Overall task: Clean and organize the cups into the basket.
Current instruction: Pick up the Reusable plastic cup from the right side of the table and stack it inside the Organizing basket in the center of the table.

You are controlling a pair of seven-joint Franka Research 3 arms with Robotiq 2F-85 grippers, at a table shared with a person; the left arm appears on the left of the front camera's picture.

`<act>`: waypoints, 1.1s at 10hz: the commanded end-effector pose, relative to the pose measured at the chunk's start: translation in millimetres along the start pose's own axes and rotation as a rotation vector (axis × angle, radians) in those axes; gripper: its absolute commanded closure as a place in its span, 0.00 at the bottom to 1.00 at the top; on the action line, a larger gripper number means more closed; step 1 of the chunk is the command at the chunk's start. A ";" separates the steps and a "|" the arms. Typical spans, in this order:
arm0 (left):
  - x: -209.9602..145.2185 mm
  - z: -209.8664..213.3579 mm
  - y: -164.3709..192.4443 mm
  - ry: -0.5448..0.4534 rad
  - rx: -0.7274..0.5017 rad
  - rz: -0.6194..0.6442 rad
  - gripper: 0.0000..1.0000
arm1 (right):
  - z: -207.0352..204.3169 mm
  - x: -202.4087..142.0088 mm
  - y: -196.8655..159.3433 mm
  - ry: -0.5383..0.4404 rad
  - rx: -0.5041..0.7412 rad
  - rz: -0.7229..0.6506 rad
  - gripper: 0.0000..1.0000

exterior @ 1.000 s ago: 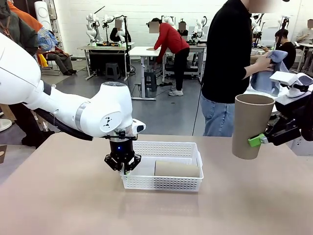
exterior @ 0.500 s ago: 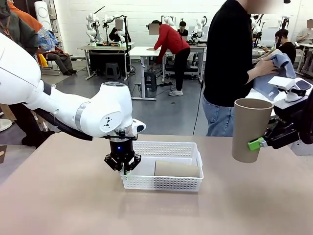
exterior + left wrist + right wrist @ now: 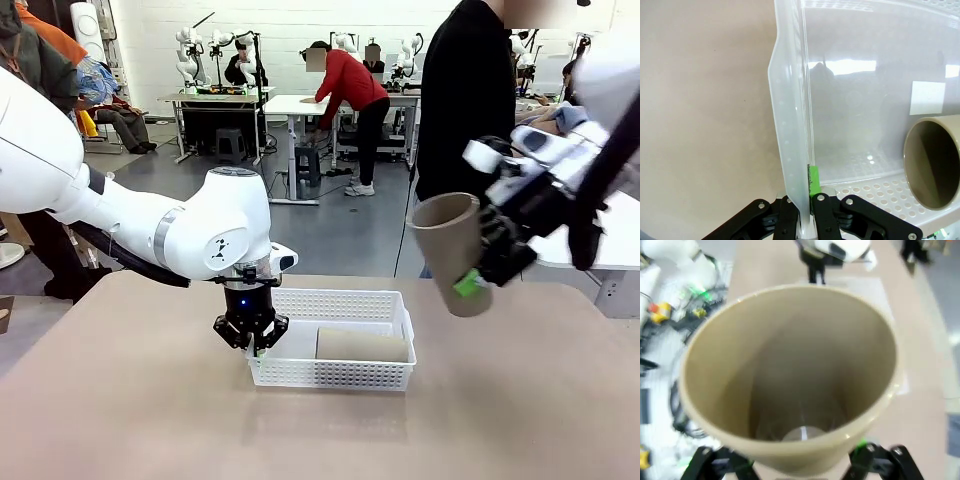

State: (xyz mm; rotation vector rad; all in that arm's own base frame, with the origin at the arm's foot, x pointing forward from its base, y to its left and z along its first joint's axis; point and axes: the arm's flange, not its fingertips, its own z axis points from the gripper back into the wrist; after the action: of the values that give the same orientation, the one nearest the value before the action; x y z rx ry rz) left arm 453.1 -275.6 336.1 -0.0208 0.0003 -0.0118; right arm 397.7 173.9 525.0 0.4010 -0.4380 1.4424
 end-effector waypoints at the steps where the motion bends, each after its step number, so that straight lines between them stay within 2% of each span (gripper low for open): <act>1: -1.9 -1.6 3.3 -0.002 -0.005 -0.005 1.00 | -27.4 37.0 -31.3 0.288 0.007 -0.091 0.18; 4: -1.9 -1.6 3.3 -0.002 -0.005 -0.005 1.00 | -89.4 77.6 -50.7 0.593 -0.003 -0.081 0.18; 5: -1.9 -1.6 3.3 -0.002 -0.005 -0.005 1.00 | -105.1 85.6 -54.4 0.641 0.027 -0.051 0.18; 7: -1.9 -1.6 3.3 -0.002 -0.005 -0.005 1.00 | -126.8 98.9 -61.1 0.632 0.051 0.018 0.18; 11: -1.9 -1.6 3.3 -0.002 -0.005 -0.005 1.00 | -153.0 95.2 -84.9 0.471 0.120 0.093 0.18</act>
State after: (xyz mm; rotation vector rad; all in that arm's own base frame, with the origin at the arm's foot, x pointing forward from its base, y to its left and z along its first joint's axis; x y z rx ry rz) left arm 453.1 -275.4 336.1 -0.0207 0.0002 -0.0115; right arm 487.8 332.6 448.1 0.0509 0.0383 1.5851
